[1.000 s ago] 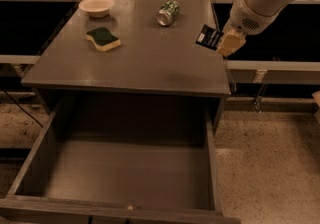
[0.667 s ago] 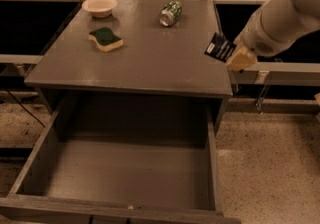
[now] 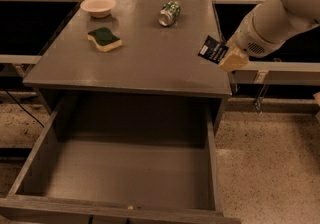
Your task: Place rxbar blueberry into top drawer
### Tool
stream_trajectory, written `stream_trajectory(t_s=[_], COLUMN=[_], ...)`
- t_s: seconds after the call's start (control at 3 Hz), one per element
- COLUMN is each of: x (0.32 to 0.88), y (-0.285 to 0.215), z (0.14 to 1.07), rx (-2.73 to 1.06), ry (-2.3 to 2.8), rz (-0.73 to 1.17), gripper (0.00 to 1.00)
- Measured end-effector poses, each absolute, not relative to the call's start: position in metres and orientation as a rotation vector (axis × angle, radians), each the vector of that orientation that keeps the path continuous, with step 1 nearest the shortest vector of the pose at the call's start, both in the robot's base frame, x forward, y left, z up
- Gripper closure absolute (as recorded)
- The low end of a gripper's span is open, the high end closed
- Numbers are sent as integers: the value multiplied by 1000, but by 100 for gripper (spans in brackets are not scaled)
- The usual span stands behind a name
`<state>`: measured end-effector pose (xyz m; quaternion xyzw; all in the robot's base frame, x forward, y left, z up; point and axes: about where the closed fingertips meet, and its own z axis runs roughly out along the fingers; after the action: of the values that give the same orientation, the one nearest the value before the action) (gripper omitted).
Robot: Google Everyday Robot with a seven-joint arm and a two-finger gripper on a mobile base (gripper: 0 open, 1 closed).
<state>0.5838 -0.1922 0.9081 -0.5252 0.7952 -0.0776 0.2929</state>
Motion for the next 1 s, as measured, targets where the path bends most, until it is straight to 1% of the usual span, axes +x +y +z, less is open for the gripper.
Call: stream_trajectory(t_s=[0.33,1.0], x=[584,553], y=[-175,-149], z=[915,933], rx=[-1446,-1522], ry=[2085,1972], rz=[-141,-143], gripper=[100,100])
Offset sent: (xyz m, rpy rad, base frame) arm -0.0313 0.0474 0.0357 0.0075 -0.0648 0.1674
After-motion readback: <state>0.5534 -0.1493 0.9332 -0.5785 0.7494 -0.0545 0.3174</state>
